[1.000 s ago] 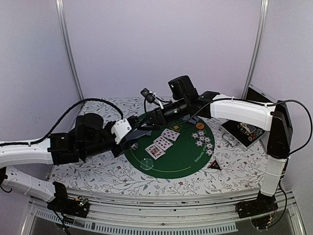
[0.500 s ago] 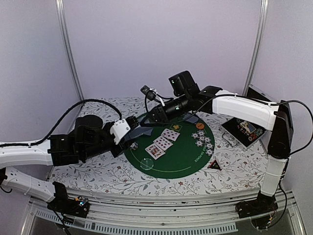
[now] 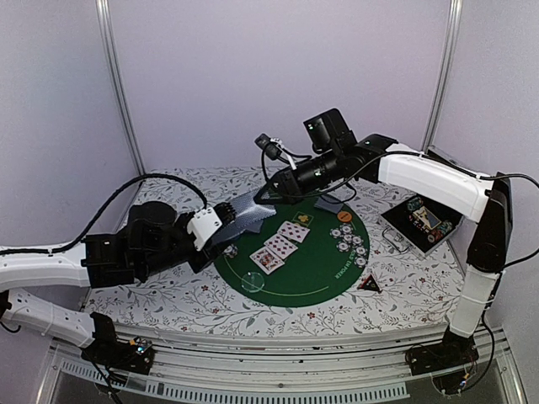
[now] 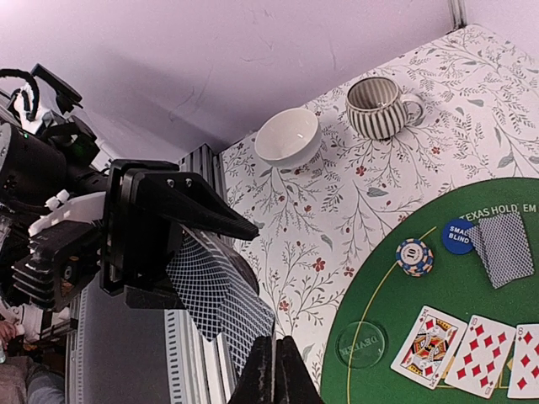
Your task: Distribute texas hold em gaming equipment
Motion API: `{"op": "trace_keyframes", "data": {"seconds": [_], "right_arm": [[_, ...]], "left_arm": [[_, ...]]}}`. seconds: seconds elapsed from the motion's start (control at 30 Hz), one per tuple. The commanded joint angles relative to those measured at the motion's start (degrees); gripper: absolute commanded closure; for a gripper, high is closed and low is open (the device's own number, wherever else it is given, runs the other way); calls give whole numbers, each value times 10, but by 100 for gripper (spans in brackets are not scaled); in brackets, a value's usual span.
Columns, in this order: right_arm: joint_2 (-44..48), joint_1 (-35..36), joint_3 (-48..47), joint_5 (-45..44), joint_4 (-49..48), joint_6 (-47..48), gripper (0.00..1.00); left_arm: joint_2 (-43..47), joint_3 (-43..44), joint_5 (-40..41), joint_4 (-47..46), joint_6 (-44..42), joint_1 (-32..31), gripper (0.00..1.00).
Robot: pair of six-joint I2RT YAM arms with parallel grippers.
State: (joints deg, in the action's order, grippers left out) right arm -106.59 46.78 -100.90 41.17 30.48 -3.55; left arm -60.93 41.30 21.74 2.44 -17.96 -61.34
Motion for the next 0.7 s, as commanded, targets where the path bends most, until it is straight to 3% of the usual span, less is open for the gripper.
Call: {"op": "trace_keyframes", "data": {"seconds": [0.0,0.13,0.27,0.37,0.47,0.67], "right_arm": [[39,-25,-26,17,9,2,98],[58,-55,-15,27,-28,-29,98],[79,-122,97,-15,-167,-129,98],[64,-161,172,-94,-281,-204,98],[15,-185,205,-151,-348,-251,98],[-143,-190,132,-154,-344,-279,97]], "left_arm": [[15,-14,5,-20,13,-3,48],[18,-23,8,-23,21,-1,48],[24,-30,8,-24,30,1,48],[30,-32,10,-23,35,2,48],[38,-34,11,-19,39,2,48],[52,-44,15,-13,48,3,48]]}}
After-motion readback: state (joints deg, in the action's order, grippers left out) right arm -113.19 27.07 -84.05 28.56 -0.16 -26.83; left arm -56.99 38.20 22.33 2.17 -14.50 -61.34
